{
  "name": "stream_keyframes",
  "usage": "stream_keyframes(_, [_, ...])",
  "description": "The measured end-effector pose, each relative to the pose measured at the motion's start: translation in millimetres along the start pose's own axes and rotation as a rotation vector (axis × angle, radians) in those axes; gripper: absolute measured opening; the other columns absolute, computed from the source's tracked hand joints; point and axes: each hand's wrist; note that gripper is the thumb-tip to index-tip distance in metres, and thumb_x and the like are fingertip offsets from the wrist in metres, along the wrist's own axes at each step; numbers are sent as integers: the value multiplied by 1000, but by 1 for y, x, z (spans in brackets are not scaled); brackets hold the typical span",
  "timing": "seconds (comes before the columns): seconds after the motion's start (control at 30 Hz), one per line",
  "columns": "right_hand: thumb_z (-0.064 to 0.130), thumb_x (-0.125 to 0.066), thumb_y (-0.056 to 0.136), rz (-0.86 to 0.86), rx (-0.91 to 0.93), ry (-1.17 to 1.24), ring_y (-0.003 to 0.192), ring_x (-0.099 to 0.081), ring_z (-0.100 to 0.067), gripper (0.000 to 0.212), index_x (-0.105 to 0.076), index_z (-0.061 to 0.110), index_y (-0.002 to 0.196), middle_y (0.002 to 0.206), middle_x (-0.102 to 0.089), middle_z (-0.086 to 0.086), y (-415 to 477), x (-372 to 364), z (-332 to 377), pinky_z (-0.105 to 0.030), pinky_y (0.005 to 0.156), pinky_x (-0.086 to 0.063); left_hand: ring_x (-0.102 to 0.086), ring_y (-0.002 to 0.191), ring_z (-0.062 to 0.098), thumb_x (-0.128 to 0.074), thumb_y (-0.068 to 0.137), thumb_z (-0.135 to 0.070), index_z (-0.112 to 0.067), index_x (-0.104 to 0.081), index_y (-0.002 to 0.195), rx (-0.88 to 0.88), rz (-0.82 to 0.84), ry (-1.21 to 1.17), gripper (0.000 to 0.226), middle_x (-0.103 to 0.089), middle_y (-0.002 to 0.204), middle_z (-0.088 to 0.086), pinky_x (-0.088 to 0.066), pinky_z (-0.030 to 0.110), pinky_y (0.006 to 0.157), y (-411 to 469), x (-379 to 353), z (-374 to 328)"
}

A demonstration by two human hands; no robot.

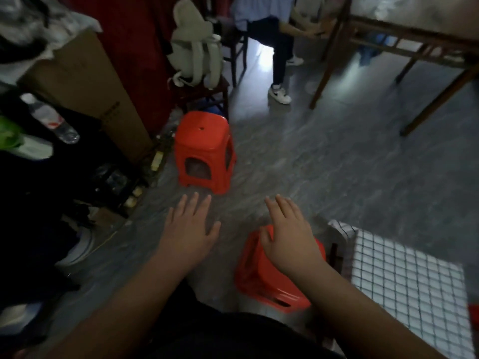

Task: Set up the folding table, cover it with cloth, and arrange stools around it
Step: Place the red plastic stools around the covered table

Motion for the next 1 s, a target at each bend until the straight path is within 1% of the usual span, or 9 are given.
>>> stream_keyframes(0.13, [38,-52,86,48,59,-12,151,-21,-28,75,-31,21,156,163,-29,-8,59,-16,61,-47,120,-27,-13,152,28,-23,84,-62,-24,-20,158,62,5,-39,83,-21,164,6,-15,48,122,35,30,60])
stream_keyframes(0.23, [38,-50,83,40,88,-37,150,-23,-30,78,-33,18,155,161,-31,-11,112,-29,106,-47,120,-27,-8,153,27,-26,88,-60,-26,-14,159,58,14,-44,79,-15,166,6,-10,47,123,70,54,108])
stream_keyframes(0.33, [39,-52,83,33,63,-32,151,-23,-29,77,-32,20,156,162,-31,-10,163,-38,150,-46,121,-26,-4,153,25,-34,98,-56,-28,-8,159,27,20,-2,72,-10,167,3,-8,46,123,111,83,156])
stream_keyframes(0.43, [37,-55,88,36,53,-13,152,-20,-27,75,-29,23,156,163,-28,-7,210,-45,192,-45,122,-24,-2,153,25,-34,99,-56,-29,-5,159,5,20,30,72,-8,167,2,-8,47,122,153,111,199])
stream_keyframes(0.57, [36,-57,88,17,16,14,151,-21,-27,74,-30,22,156,163,-29,-7,260,-50,228,-47,121,-27,-1,153,24,-33,99,-55,-29,-5,159,-11,49,23,71,-6,167,3,-6,48,123,206,139,231])
stream_keyframes(0.67, [36,-56,90,31,-2,19,151,-21,-27,72,-31,22,156,163,-29,-7,290,-52,237,-47,120,-27,-3,153,24,-36,98,-54,-29,-7,159,-27,49,25,72,-7,167,2,-7,47,123,245,146,240])
stream_keyframes(0.8, [40,-53,88,10,-25,14,150,-26,-29,70,-37,21,154,160,-34,-9,346,-52,226,-47,118,-31,-6,153,25,-39,97,-54,-28,-12,159,-30,58,15,72,-12,167,4,-9,46,122,308,149,242])
stream_keyframes(0.9, [43,-51,93,32,-49,27,152,-20,-26,69,-31,24,156,163,-29,-6,404,-53,212,-45,121,-26,-9,153,27,-40,97,-54,-26,-13,159,-41,70,51,73,-14,166,6,-10,47,121,366,146,241])
stream_keyframes(1.0, [42,-52,94,79,-17,24,152,-18,-26,70,-27,24,157,164,-26,-6,467,-57,192,-41,122,-19,-8,153,27,-38,98,-54,-26,-11,159,-27,98,71,72,-14,166,6,-11,47,122,424,137,237])
Point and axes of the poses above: each hand's wrist, its own y-axis towards the middle knuckle, its own x-axis out of the back of the hand, z = x × y
